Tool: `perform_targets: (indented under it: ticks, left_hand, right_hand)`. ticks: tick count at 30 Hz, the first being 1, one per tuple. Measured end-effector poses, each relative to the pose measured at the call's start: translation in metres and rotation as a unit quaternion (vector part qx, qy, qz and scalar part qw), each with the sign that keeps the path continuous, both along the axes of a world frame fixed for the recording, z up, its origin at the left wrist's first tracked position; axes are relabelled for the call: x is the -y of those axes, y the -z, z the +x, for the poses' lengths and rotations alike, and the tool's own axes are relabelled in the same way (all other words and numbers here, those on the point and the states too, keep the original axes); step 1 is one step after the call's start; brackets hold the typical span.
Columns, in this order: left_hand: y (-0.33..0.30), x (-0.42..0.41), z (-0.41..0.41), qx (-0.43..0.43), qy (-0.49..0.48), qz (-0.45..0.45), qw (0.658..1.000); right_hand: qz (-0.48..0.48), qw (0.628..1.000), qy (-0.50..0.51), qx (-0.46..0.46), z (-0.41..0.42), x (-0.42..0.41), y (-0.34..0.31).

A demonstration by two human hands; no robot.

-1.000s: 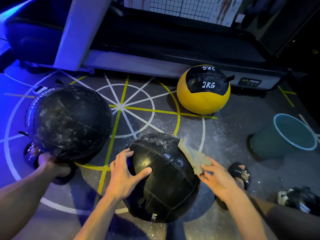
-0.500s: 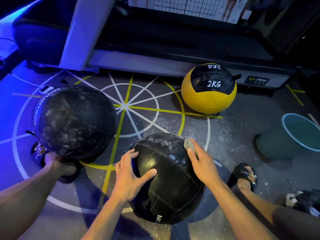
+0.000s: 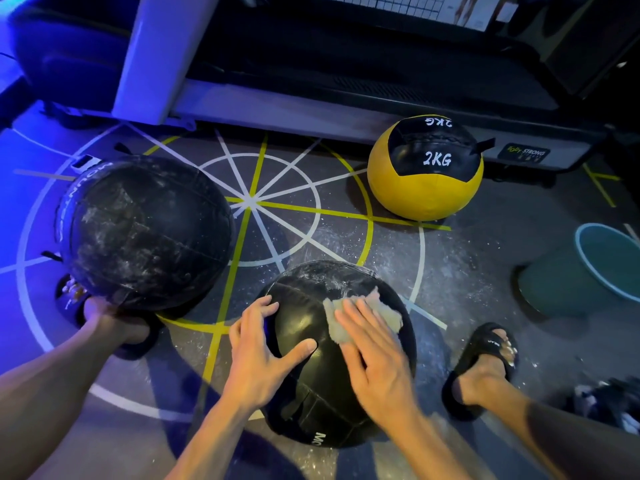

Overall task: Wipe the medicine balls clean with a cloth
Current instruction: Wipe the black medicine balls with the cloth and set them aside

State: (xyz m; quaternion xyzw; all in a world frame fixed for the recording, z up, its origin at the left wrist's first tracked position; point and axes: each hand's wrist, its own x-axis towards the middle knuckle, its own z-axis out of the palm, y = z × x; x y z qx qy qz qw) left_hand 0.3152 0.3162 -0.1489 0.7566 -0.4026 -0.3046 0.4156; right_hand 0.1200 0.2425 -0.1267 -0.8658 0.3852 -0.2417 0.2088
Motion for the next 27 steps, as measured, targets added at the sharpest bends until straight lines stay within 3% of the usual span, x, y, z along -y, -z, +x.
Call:
perform_targets:
  ticks: [2, 6, 7, 9, 11, 12, 15, 16, 17, 19, 21, 22, 25, 27]
  left_hand:
    - [0.000, -0.001, 0.000, 0.003, 0.003, -0.001, 1.000]
    - [-0.002, -0.001, -0.008, 0.008, 0.015, -0.003, 1.000]
    - [-0.002, 0.000, -0.009, 0.010, 0.014, -0.008, 1.000]
    - [0.001, 0.000, -0.008, 0.017, 0.011, -0.015, 1.000]
    - [0.003, 0.001, -0.009, 0.030, 0.014, -0.013, 0.999]
    - [0.002, -0.001, -0.011, 0.028, 0.018, -0.011, 0.999]
    - [0.001, -0.005, -0.015, 0.032, 0.021, -0.017, 0.999]
    - [0.001, -0.006, -0.017, 0.036, 0.022, -0.021, 0.999]
    - [0.002, -0.007, -0.016, 0.038, 0.022, -0.027, 0.999]
    - [0.006, -0.009, -0.017, 0.045, 0.016, -0.029, 0.998]
    - [0.007, -0.009, -0.019, 0.052, 0.021, -0.035, 0.998]
    - [0.007, -0.010, -0.022, 0.055, 0.023, -0.039, 0.997]
    - [0.004, -0.008, -0.033, 0.063, 0.036, -0.039, 0.997]
    - [0.002, -0.008, -0.039, 0.065, 0.041, -0.046, 0.996]
  right_hand:
    - [0.050, 0.999, 0.003, -0.017, 0.002, 0.037, -0.007]
    - [0.166, 0.970, 0.175, -0.017, 0.010, 0.090, -0.015]
    - [0.147, 0.978, 0.146, -0.021, 0.017, 0.081, -0.021]
    - [0.089, 0.994, -0.032, -0.054, 0.030, 0.045, -0.031]
    - [0.054, 0.984, -0.144, -0.094, 0.022, 0.047, -0.024]
    - [0.073, 0.987, -0.112, -0.094, 0.017, 0.061, -0.026]
    - [0.168, 0.971, 0.156, -0.064, 0.005, 0.104, -0.021]
    - [0.164, 0.969, 0.171, -0.072, 0.005, 0.096, -0.023]
    - [0.152, 0.975, 0.144, -0.069, 0.011, 0.080, -0.027]
    - [0.114, 0.992, -0.011, -0.057, 0.022, 0.036, -0.037]
    - [0.071, 0.985, -0.138, -0.079, 0.010, 0.033, -0.034]
    - [0.072, 0.986, -0.124, -0.087, 0.004, 0.048, -0.033]
    - [0.154, 0.979, 0.119, -0.063, -0.003, 0.089, -0.028]
    - [0.134, 0.982, 0.099, -0.091, 0.009, 0.073, -0.029]
